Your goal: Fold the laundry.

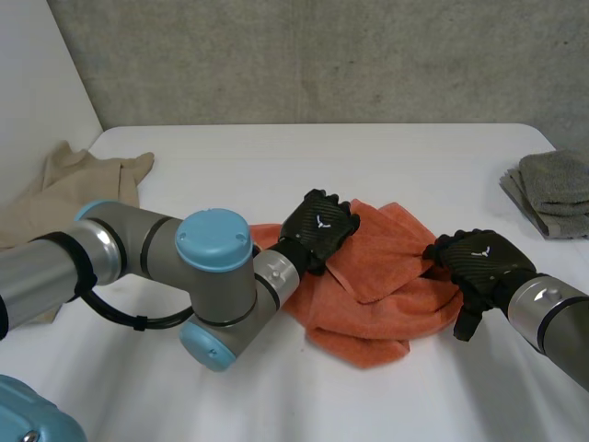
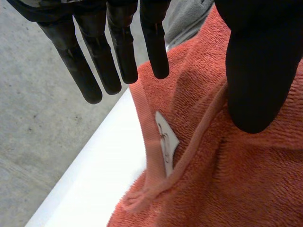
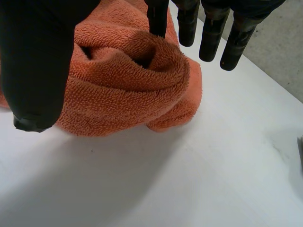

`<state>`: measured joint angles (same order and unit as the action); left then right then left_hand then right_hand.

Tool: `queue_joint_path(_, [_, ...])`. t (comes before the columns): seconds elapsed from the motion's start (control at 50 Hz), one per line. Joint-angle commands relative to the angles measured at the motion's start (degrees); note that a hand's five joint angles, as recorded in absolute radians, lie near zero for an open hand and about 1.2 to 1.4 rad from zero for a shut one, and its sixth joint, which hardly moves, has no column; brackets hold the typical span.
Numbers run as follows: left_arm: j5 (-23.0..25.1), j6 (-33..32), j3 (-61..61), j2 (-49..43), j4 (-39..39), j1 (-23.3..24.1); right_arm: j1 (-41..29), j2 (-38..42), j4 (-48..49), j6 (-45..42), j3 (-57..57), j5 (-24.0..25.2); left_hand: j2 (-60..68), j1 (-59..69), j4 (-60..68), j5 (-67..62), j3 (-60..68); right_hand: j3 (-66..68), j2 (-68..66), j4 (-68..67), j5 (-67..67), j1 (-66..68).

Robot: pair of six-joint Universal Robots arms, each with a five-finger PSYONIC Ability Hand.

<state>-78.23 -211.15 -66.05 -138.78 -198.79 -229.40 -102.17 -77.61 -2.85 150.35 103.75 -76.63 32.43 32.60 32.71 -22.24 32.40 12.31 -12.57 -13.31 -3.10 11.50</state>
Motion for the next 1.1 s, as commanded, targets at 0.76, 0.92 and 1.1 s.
queue_joint_path(0.76, [-5.34,-8.48,1.2,5.35,-0.11,-0.79,5.76,10.19,4.0,34.12,-3.81,6.49,47.57,47.4,47.29,-47.76,47.6,-2.31,2.57,3.31,3.1,-1.5])
queue_joint_path(0.92, [-7.72,-8.49,-4.69,15.72,-0.11,-1.14,1.71,13.36,2.67,39.41,-11.28,6.05,47.57,47.4,47.29,-47.76,47.6,65.47,-65.22,-64.48,-64.69,66.28])
queue_joint_path(1.1, [-9.48,-7.61,-9.7,30.31,-0.02,-3.69,2.15,7.04,3.73,25.81,-23.14,3.07,47.57,47.4,47.29,-47.76,47.6,67.69,-67.43,-66.69,-66.9,68.5])
